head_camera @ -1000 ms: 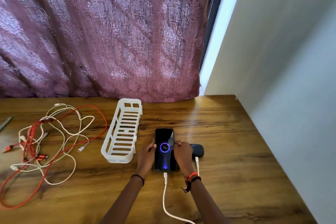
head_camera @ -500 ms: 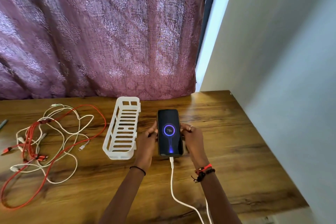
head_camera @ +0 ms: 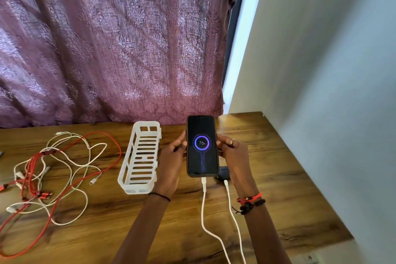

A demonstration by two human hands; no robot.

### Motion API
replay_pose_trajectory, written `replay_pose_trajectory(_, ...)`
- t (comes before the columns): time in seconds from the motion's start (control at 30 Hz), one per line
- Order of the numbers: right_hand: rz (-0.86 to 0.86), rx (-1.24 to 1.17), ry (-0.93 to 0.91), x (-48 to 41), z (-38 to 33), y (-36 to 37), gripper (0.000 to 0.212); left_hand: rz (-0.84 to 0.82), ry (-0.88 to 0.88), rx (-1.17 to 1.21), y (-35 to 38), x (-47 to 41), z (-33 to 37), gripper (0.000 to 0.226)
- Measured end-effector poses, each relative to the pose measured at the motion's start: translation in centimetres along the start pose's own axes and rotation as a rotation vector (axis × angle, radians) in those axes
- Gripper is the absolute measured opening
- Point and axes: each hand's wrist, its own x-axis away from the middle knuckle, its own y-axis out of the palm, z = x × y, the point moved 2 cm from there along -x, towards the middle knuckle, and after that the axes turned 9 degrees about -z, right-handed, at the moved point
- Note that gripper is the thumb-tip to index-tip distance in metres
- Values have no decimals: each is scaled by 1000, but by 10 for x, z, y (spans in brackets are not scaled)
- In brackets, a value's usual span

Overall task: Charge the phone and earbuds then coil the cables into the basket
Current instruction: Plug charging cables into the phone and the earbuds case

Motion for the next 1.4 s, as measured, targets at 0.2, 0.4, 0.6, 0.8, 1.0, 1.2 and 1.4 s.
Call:
replay_pose_trajectory(0.2,-11,-21,-54,3,-17,-2,24,-11,17,77,6,5,21,34)
replay_pose_trajectory(0.4,-14,-18,-89,5,-28,-3,22,-12,44,89,9,8,35,34)
replay_pose_trajectory(0.6,-27,-45,-89,5,-34,-4,22,-16,74,51,9,9,41,33)
replay_pose_trajectory(0.8,-29,-37,-104,6,-38,-5,23,-3,81,47,11,10,46,34)
replay_pose_trajectory(1.0,-29,-37,-113,7,-40,-6,22,-6,94,70,12,12,46,32)
replay_pose_trajectory(1.2,-55,-31,-145,9,-40,-6,23,-7,106,110,12,15,46,33)
replay_pose_trajectory(1.4,-60,-51,-134,8,-37,-5,21,0,118,81,12,15,44,35)
